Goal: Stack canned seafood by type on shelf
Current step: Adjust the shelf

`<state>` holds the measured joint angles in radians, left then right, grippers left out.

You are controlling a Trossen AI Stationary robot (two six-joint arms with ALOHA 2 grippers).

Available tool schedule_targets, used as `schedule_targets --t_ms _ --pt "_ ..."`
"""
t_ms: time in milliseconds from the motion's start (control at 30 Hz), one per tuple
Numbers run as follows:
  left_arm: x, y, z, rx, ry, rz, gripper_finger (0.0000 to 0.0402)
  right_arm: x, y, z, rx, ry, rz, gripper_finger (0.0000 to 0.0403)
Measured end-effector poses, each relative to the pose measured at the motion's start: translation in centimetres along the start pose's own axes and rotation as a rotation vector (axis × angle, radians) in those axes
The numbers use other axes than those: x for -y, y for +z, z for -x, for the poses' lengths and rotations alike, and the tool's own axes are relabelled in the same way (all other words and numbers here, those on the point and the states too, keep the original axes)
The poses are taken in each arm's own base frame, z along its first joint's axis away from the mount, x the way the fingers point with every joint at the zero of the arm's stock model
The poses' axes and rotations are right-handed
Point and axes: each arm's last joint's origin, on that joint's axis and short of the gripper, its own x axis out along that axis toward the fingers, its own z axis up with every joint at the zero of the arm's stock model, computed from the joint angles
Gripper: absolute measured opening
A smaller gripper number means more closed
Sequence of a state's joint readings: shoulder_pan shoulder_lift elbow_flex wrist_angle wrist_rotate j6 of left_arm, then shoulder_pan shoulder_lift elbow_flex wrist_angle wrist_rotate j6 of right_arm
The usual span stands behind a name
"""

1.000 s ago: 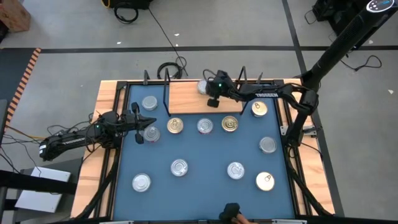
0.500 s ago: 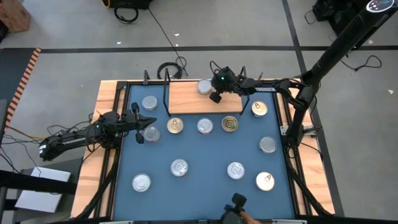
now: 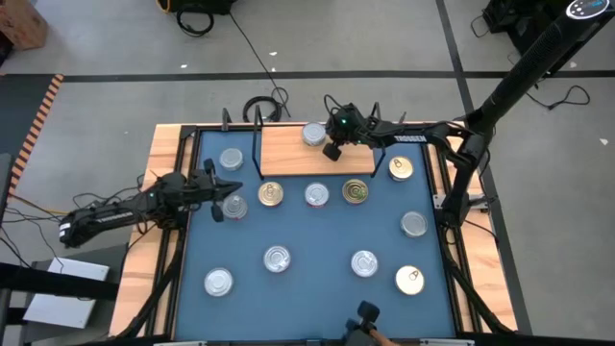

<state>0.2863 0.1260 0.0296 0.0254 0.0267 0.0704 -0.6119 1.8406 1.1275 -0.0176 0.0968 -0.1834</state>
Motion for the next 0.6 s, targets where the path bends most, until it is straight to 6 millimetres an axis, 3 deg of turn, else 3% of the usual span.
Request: schedule_targets --t_ms 233,600 --pt "-0.1 -0.7 -0.7 -0.092 0.035 0.000 0.0005 -1.9 2.0 4.2 0.044 0.041 0.043 0.0007" --pt "-0.1 -0.1 -1.6 -0.037 0.034 0.023 0.0005 -5.7 3.5 12.2 0.080 0.158 0.100 0.0007"
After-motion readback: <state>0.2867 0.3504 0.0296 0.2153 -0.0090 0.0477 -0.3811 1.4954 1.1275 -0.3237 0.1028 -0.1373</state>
